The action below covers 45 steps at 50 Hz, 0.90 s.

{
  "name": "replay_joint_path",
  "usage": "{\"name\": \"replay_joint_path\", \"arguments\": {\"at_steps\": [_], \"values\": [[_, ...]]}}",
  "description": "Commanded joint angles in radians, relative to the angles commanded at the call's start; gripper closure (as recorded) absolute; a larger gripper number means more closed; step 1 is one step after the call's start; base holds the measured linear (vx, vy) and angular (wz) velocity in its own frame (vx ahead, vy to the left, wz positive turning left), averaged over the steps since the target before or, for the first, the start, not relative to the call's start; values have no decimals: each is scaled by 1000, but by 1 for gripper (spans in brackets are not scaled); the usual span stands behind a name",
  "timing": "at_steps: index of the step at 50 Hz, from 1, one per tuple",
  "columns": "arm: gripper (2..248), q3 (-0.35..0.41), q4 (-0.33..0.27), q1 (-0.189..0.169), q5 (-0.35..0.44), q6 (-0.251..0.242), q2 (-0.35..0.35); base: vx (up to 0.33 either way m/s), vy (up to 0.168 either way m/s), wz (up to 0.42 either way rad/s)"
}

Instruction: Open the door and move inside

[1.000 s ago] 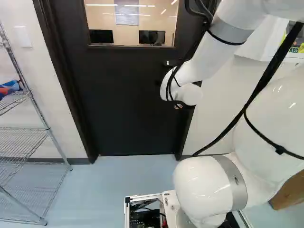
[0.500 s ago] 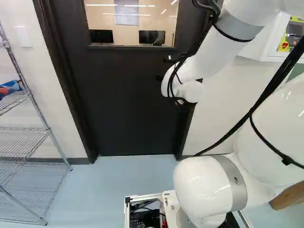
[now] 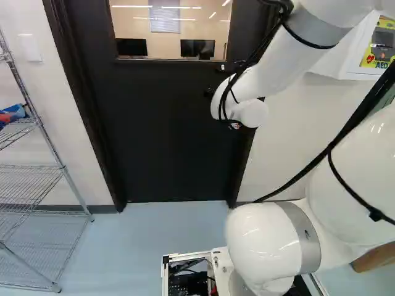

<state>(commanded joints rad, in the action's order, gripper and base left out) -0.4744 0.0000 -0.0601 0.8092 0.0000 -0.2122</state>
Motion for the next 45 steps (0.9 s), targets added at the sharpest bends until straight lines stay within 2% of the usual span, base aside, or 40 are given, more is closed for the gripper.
{"name": "replay_joint_path", "arguments": {"at_steps": [24, 45], "values": [[3, -53, 0, -21, 0, 0, 56, 0, 0, 0], [3, -106, 0, -21, 0, 0, 124, 0, 0, 0]]}}
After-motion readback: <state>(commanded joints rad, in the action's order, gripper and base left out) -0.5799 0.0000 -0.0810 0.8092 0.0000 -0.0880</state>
